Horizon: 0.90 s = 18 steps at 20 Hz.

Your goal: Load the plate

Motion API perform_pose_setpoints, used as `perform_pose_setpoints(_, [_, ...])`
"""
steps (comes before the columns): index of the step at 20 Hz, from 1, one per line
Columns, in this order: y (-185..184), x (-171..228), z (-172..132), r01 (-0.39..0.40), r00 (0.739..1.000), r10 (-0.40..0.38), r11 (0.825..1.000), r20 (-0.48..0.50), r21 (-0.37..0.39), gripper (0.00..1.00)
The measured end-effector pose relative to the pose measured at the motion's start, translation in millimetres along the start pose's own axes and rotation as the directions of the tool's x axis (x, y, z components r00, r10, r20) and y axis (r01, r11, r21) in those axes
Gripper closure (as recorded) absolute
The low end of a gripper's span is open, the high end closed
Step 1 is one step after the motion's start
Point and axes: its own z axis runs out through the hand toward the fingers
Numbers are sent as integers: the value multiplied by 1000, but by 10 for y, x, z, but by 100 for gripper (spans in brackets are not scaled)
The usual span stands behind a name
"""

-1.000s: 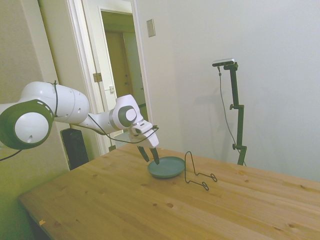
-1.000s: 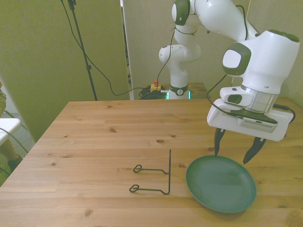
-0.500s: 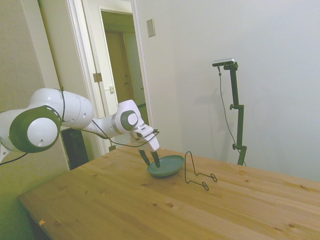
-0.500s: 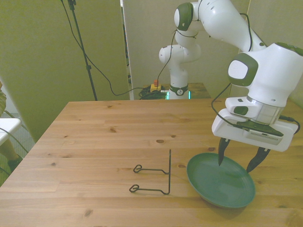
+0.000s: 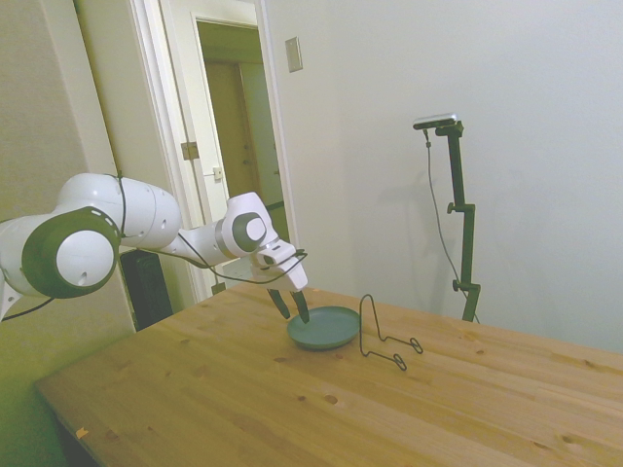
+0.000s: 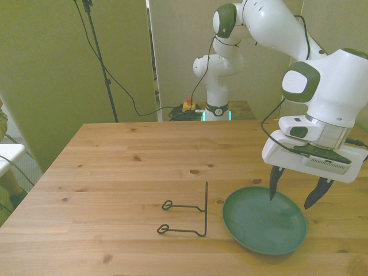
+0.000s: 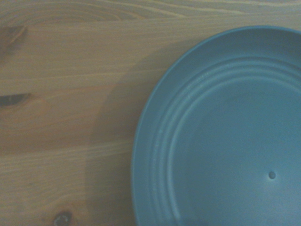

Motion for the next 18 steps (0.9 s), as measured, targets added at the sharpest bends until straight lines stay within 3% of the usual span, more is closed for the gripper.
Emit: perform_pose_setpoints(18, [-64, 64, 172, -22, 1000, 22, 999, -6, -48, 0])
